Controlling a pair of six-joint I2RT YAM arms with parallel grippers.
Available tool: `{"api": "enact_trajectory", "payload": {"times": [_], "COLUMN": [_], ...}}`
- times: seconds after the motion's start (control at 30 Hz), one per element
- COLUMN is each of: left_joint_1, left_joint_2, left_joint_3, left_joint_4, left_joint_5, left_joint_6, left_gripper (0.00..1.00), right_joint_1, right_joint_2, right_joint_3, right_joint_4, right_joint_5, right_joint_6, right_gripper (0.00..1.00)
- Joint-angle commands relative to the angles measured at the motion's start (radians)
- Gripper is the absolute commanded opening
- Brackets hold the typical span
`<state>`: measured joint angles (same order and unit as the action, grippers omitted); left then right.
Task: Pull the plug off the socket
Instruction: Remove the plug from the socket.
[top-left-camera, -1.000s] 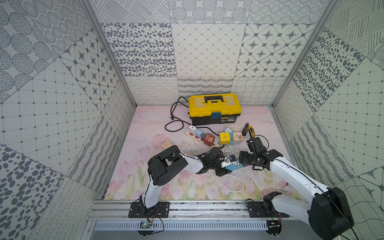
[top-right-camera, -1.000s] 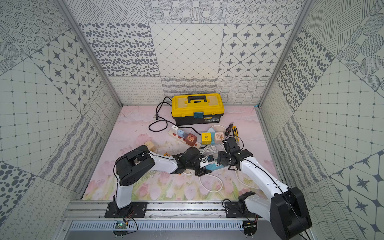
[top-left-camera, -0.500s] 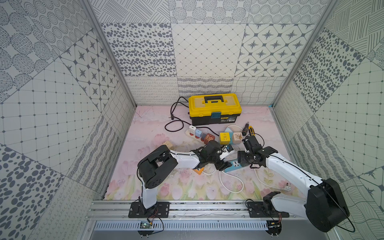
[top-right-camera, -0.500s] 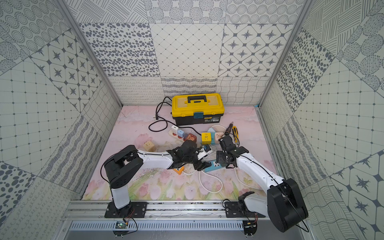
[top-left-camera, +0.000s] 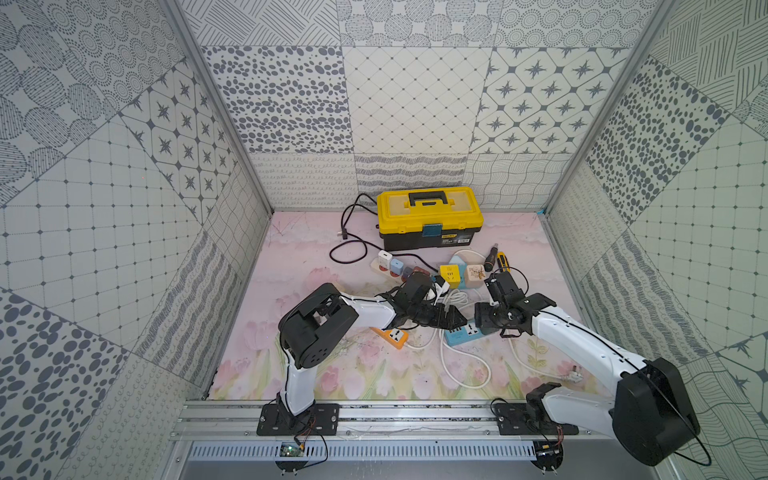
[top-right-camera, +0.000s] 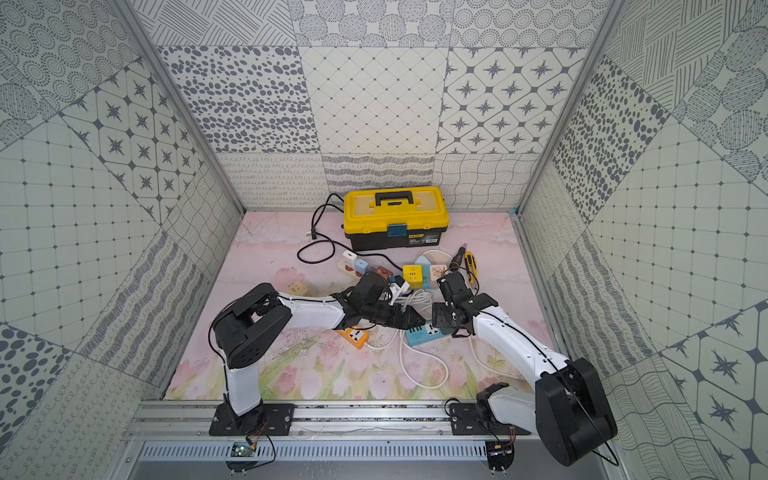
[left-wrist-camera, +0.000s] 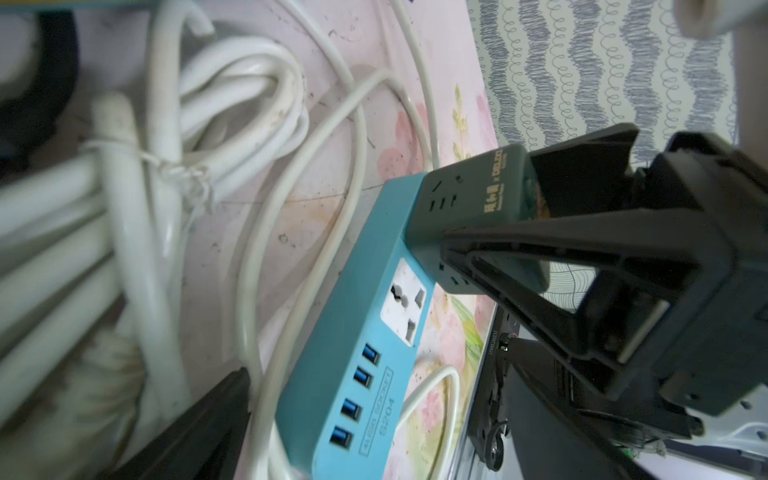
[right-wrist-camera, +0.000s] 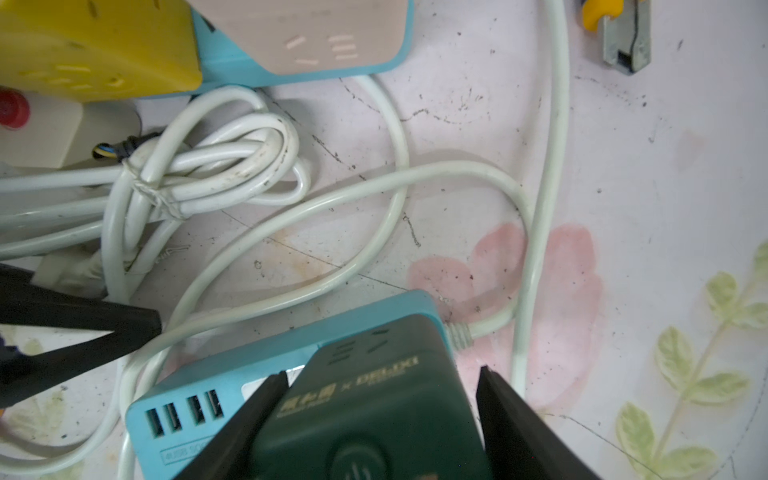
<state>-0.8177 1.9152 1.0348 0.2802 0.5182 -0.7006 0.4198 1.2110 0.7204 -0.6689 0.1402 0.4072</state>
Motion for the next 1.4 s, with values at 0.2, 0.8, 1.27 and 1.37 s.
{"api": "enact_trajectory", "payload": {"times": [0.2, 0.8, 1.27, 1.37], "left_joint_1": [-0.025, -0.021, -0.114, -0.117], "left_joint_2": [-0.229, -0.090, -0.053, -0.036], "left_joint_3": [-0.042, 0.058, 0.161, 0.173], "left_joint_4": [-0.267, -0.262, -0.317, -0.303], "left_joint_5": [-0.212, -0.007, -0.117, -0.089], "left_joint_6": [0.103, 0.100, 0.145, 0.126], "left_gripper": [1.00, 0.93, 0.32, 0.23], "right_joint_1": [0.006, 0.007, 0.005, 0.004], "right_joint_2": [-0.040, -0.049, -0.054, -0.055], "right_joint_3": [-0.011, -0.016, -0.023, -0.025], "right_joint_4": [0.017, 0.019, 0.023, 0.024], "right_joint_5": [-0.016, -0.020, -0.031, -0.031], "right_joint_6": [-0.007, -0.002, 0.003, 0.004], "right_gripper": [0.52, 0.53, 0.53, 0.53]}}
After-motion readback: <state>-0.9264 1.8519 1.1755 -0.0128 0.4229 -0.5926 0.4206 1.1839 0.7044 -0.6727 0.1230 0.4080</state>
